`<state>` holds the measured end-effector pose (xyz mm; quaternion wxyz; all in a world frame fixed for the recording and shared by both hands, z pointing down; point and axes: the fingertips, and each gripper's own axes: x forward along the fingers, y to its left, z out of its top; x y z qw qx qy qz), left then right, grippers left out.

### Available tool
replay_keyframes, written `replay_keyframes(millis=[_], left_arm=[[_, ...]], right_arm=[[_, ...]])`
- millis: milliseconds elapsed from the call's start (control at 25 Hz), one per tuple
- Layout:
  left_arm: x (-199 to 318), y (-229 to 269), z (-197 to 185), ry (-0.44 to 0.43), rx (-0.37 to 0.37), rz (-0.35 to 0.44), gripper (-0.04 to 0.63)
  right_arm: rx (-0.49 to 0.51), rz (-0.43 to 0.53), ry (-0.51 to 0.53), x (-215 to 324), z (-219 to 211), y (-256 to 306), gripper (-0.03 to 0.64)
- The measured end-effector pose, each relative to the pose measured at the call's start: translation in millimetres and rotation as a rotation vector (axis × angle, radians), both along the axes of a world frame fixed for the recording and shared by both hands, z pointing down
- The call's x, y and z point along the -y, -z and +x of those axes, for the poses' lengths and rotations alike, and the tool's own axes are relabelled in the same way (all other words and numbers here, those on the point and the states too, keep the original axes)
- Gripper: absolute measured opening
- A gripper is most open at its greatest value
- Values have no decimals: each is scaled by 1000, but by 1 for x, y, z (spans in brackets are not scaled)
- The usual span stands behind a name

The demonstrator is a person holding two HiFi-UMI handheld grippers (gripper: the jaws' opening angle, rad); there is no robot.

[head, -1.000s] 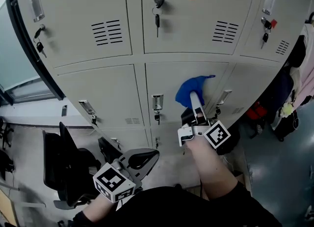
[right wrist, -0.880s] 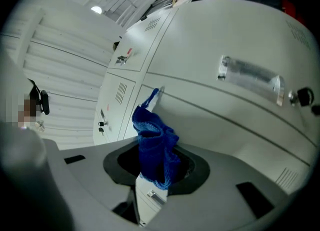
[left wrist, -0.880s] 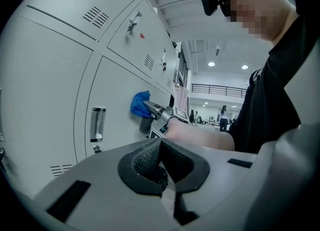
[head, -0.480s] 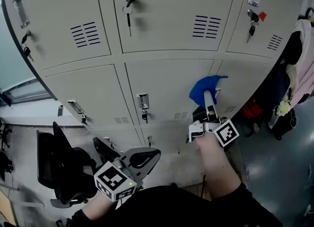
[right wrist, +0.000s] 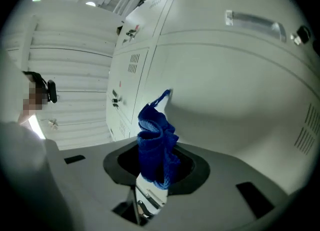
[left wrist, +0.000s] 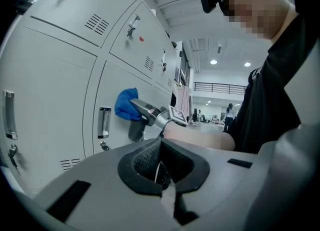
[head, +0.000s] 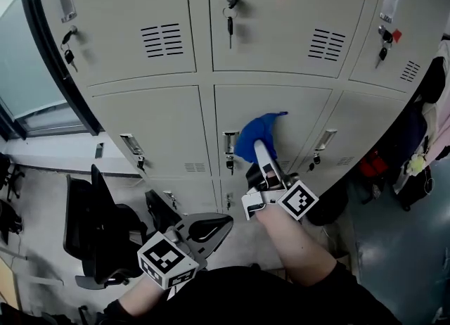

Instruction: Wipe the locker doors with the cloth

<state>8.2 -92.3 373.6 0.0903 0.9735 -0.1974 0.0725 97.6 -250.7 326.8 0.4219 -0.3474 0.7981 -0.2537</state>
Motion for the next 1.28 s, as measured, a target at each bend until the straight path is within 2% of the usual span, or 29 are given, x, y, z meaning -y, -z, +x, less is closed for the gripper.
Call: replay_keyframes(millis=[120, 280, 520, 720, 1280], left_arm=[[-2, -2, -15, 18, 6, -4, 8], [-3, -5, -30, 40, 17, -13, 8], [-5, -5, -36, 46, 25, -9, 8], [-6, -3, -29, 45, 27, -6, 8], [-13, -4, 29, -44, 31, 1, 8]], right_arm=[[-40, -15, 41, 7, -34, -11, 103], [-68, -35, 63, 18, -60, -22, 103], [-67, -53, 43, 29, -57, -28, 103], [-53, -61, 3, 29, -27, -28, 103], [0, -94, -221, 13, 115, -34, 103]])
